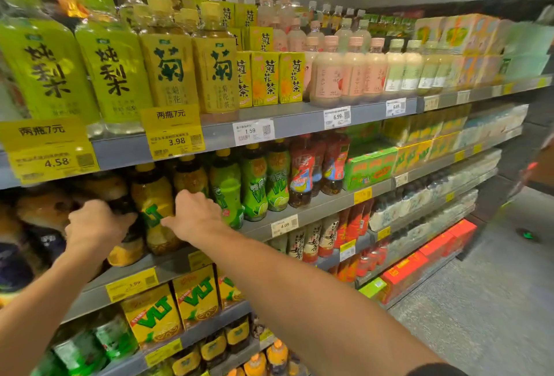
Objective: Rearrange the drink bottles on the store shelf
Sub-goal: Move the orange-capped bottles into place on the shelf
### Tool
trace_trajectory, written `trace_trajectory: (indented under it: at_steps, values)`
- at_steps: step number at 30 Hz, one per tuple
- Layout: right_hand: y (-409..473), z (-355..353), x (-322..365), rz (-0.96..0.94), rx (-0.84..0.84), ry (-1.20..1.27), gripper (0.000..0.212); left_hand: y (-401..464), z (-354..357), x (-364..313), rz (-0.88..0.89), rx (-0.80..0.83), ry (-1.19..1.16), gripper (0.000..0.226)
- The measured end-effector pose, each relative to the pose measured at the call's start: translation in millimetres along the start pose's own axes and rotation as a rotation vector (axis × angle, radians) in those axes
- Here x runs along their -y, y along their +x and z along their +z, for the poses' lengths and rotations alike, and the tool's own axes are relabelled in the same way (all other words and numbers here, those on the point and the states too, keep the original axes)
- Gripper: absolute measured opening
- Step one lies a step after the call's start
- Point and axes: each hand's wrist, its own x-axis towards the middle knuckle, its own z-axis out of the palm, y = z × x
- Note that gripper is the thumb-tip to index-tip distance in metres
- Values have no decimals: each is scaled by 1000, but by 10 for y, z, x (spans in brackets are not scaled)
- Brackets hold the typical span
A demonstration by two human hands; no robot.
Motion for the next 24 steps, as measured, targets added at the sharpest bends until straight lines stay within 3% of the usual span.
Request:
trace_trajectory:
  at_steps: [4,7,10,12,16,19,21,24]
  values:
    - [-53,-252,-306,23,-34,145,27,-97,-50,-81,-18,10,-31,79]
    - [-133,-507,-727,79,-157,176,21,-130,-56,-65,-16,-6,-21,89]
    - [-142,-766,-1276,274,-301,232,22,-248,2,-23,-31,-39,-44,85]
    - [-102,-925,-1595,404,-300,257,26,-398,69,-47,-2,-102,-38,84]
    - [50,-1078,-2058,458,-227,207,41,-867,457,-351,198,-265,100,47]
    - [188,-1092,-2209,355,-165,115,41,-1107,902,-884,406,-16,200,24]
    - [240,-1127,-2300,286,-149,61,37,-1179,1233,-1342,480,169,288,30]
    - [278,-1216,-2420,215,-115,24,34,-1211,1580,-1899,485,312,283,40]
